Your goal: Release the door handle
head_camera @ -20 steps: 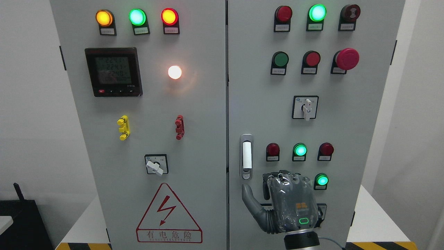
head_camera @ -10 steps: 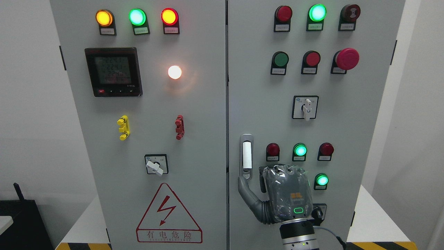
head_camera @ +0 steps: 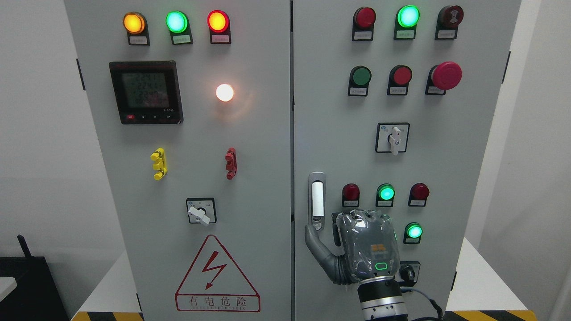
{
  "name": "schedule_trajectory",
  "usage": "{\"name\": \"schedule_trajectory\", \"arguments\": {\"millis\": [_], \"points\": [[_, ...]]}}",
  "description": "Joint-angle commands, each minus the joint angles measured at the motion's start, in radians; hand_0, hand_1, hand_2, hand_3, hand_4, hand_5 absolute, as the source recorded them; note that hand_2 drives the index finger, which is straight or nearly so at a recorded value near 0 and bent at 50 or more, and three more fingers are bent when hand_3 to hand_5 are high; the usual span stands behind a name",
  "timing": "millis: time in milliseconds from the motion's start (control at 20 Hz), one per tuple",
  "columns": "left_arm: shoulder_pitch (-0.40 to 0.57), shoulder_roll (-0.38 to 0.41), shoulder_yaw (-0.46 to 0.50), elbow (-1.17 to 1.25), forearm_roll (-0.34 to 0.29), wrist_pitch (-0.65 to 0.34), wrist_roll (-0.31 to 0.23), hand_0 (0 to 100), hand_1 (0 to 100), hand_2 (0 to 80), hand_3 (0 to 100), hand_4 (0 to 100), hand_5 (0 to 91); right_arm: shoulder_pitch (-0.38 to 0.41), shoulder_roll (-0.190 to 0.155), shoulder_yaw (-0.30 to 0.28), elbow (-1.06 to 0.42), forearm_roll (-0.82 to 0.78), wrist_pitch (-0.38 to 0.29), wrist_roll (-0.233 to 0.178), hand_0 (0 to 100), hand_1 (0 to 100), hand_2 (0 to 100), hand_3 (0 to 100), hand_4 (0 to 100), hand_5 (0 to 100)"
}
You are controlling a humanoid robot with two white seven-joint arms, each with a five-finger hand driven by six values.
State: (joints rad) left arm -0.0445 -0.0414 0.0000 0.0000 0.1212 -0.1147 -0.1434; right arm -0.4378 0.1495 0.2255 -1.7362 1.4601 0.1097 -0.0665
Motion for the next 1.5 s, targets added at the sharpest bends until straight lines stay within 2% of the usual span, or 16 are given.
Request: {"name": "schedule_trajectory", "arguments": {"millis": [0,1453], "points": [[0.0,0.0,0.011,0.017,0.0,-0.008,0.001,12,39,0.0,0,0,0.0,-0.013,-0.001,0.005,0.021,0.0,0.002,0.001,36,0,92,100,99,93],[0.0,-0.002,0.011,0.017,0.0,-0.006,0.001,12,39,0.0,0,0,0.0,-0.036,0.004,0.005,0.04,0.0,0.015,0.002,34,0,93,100,99,93]]}}
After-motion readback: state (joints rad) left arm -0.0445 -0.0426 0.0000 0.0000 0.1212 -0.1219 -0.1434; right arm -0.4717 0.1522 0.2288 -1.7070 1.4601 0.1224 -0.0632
